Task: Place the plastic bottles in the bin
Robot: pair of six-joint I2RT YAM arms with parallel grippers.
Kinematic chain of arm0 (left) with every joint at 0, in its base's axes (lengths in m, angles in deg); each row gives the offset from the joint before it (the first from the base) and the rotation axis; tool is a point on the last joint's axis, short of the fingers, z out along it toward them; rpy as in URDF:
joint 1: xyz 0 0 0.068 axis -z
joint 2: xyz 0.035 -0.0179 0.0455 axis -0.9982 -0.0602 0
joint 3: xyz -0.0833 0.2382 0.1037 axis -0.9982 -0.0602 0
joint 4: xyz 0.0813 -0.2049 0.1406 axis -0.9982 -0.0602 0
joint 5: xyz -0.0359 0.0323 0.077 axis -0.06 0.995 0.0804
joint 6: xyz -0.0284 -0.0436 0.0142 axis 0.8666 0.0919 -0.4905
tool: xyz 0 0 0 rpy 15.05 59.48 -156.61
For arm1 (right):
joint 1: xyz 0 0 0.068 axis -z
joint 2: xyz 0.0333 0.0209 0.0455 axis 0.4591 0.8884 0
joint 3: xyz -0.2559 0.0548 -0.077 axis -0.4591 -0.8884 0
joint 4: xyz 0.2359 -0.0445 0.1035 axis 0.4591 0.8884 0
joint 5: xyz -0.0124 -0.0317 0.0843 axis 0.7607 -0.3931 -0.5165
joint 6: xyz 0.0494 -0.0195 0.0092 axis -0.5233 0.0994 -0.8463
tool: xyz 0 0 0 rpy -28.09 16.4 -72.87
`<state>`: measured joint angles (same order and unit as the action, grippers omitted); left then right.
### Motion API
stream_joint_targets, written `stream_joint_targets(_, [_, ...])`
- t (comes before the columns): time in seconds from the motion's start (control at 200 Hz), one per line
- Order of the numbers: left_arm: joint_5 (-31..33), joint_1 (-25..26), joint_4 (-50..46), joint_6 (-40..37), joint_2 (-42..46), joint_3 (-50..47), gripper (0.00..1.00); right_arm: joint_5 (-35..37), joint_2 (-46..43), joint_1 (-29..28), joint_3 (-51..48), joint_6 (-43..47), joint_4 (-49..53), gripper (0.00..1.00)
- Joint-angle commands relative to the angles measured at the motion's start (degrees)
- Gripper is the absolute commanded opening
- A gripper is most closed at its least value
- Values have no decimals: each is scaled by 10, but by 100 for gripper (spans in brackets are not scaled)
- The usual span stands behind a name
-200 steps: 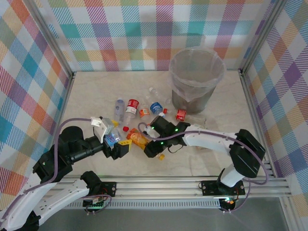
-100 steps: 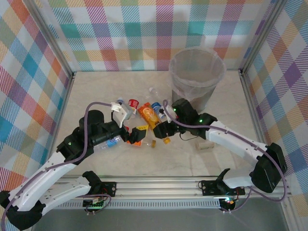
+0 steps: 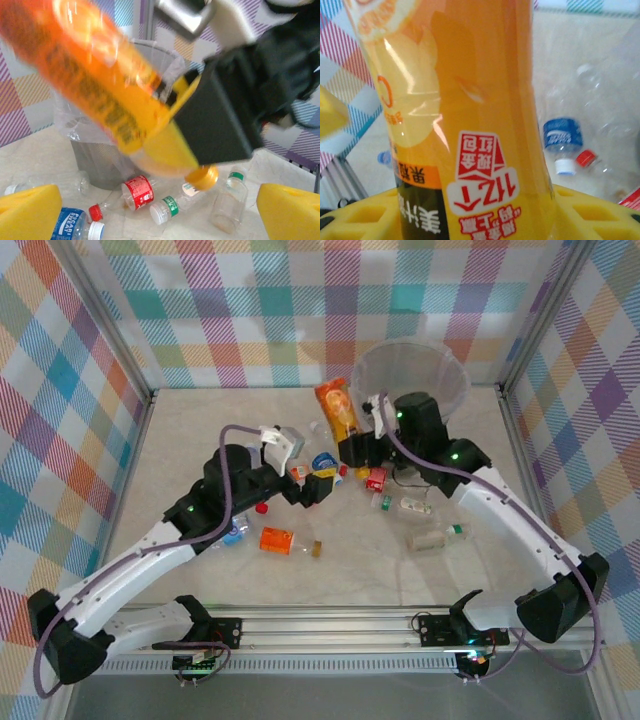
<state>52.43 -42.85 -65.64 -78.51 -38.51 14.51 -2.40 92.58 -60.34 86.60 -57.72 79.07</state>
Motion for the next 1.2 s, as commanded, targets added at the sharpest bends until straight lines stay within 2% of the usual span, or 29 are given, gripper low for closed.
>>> stream_joint_targets(0.0, [-12,1,41,0,-24,24,100,22,11,24,52,22,11,57])
stream_joint_targets(0.24, [-26,8,76,-24,-31,-17,100,84,65,65,143,42,34,56])
stream_joint_targets(0.495, [-31,9,76,-15,-19,-51,100,90,89,72,177,54,53,56])
stream_joint_targets(0.91, [-78,9,58,-7,-45,-30,100,85,161,130,264,56,121,57])
stream_joint_targets(1.195, [-73,10,30,-37,-35,-36,100,75,241,175,350,53,188,57])
